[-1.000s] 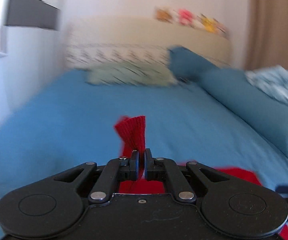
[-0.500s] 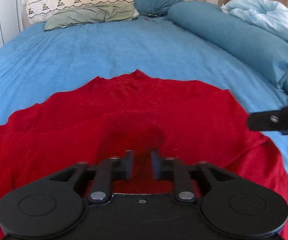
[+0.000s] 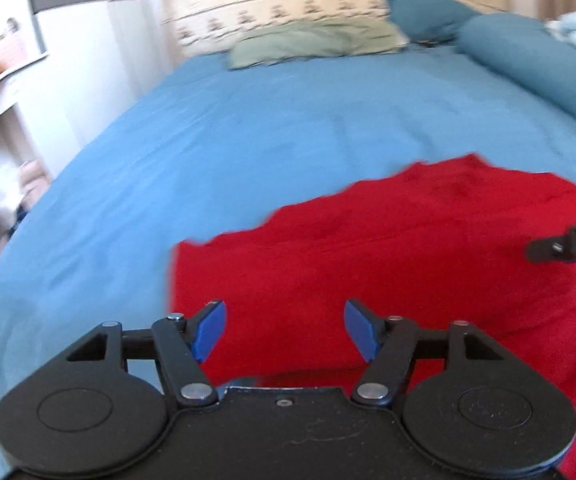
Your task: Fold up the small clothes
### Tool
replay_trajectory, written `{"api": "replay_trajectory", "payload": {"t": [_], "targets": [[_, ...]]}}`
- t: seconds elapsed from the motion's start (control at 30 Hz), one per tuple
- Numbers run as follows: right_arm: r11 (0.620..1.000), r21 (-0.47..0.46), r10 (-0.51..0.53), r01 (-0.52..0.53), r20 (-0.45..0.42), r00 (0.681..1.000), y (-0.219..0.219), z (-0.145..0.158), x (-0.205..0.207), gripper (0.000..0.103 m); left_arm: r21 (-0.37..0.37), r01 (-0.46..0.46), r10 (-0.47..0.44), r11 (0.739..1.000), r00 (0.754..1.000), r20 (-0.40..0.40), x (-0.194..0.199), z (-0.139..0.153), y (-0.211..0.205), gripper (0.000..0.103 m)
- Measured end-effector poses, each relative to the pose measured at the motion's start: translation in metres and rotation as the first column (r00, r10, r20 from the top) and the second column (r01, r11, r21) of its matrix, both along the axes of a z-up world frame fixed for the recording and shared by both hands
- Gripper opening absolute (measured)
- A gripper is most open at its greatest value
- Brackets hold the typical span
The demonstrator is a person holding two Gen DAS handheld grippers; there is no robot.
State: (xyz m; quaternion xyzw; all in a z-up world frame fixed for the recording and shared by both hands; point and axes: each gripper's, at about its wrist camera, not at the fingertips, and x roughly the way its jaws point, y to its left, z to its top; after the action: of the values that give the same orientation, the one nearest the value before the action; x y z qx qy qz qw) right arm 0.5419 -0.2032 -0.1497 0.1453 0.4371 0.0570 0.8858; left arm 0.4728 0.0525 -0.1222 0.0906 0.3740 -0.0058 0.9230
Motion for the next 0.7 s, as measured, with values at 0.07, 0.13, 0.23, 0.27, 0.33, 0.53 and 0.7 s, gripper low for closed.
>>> {"api": "replay_trajectory", "payload": {"t": [0.07, 0.13, 0.23, 0.27, 0.33, 0.53, 0.7], "targets": [[0.999, -0.045, 0.006, -0.006, -0.009, 1.0, 0.01, -0.009, 0.004, 0.072, -0.005, -0.041, 0.041, 0.999, 0.999, -0.013, 0.002, -0.006, 0.017, 0.071], [0.996, -0.085, 0.004, -0.005, -0.009, 1.0, 0.017, -0.016, 0.007, 0.065, -0.019, -0.077, 0.076, 0.997, 0.997, -0.031, 0.005, -0.012, 0.029, 0.071], [0.986, -0.165, 0.023, -0.022, 0.006, 1.0, 0.027, -0.018, 0.007, 0.039, -0.036, -0.113, 0.111, 0.993, 0.992, -0.057, 0.006, -0.018, 0.039, 0.071], [0.98, -0.194, 0.036, -0.034, 0.01, 0.999, 0.031, -0.018, 0.006, 0.037, -0.042, -0.122, 0.119, 0.992, 0.991, -0.063, 0.005, -0.019, 0.042, 0.071], [0.969, -0.242, 0.059, -0.053, 0.019, 0.998, 0.037, -0.015, 0.003, 0.02, -0.055, -0.131, 0.127, 0.99, 0.989, -0.071, 0.001, -0.019, 0.047, 0.071], [0.962, -0.253, 0.122, -0.1, 0.076, 0.99, 0.04, 0.022, -0.001, 0.019, -0.052, -0.112, 0.107, 0.992, 0.99, -0.094, -0.001, -0.019, 0.044, 0.071], [0.95, -0.305, 0.116, -0.058, 0.175, 0.978, 0.002, 0.077, -0.005, 0.019, -0.027, -0.029, 0.027, 0.999, 0.995, -0.098, -0.005, -0.022, 0.032, 0.071]]}}
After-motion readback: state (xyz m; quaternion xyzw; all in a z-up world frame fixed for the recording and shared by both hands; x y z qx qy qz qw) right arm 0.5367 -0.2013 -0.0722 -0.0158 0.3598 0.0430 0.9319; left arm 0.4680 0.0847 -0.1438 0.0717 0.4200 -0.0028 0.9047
